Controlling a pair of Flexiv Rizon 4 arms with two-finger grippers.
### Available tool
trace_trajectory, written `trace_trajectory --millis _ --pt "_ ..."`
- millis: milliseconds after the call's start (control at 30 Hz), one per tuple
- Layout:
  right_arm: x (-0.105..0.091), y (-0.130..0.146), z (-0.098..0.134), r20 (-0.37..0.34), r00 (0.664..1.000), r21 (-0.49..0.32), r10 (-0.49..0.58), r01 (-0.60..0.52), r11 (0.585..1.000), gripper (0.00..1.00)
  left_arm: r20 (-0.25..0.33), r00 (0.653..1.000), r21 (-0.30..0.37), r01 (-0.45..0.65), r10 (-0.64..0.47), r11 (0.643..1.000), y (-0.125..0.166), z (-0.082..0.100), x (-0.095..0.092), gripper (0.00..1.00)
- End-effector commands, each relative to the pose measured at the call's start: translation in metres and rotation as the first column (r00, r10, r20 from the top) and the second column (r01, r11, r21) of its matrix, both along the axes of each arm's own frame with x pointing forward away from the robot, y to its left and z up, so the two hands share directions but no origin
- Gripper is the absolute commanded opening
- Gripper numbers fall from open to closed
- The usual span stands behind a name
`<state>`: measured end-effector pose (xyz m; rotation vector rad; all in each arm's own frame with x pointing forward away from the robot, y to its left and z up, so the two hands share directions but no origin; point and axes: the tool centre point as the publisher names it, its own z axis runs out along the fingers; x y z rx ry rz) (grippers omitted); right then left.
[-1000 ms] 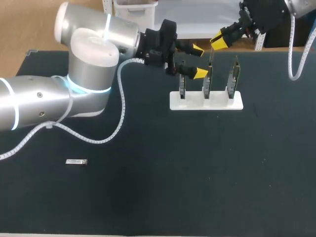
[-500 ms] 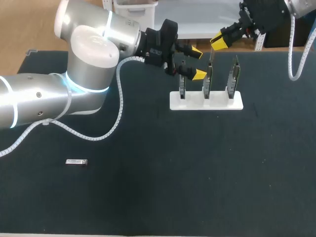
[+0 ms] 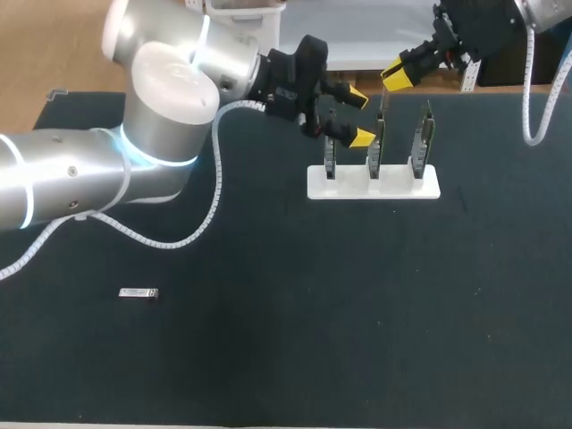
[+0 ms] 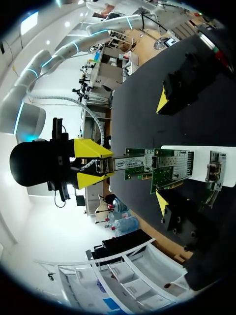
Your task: Pick up the optical module with the left hand, and insert it into the network port with the right hand.
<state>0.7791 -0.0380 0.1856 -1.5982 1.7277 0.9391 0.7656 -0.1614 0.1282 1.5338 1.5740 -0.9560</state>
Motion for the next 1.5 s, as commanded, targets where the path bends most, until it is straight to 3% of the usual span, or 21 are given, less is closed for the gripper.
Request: trace_trajectory --millis 33,833,1500 --pt "-0.0001 0.0001 -0.0003 0.0 1.0 0.002 0.0 0.0 1.0 0.0 -0.001 1.0 0.024 0.002 -0.002 1.0 -0.0024 0.0007 0.0025 1.0" --pt "0.0036 0.0012 -0.0015 -0.003 1.0 0.003 0.0 0.0 1.0 0.0 -0.018 0.998 0.092 0.061 -0.059 0.994 -0.0003 -0.0035 0.0041 1.0" --pt "0.0048 0.0019 -0.0001 0.002 1.0 0.003 0.0 0.0 1.0 0.0 -0.037 0.998 0.099 0.058 -0.054 0.993 0.0012 -0.006 0.0051 1.0"
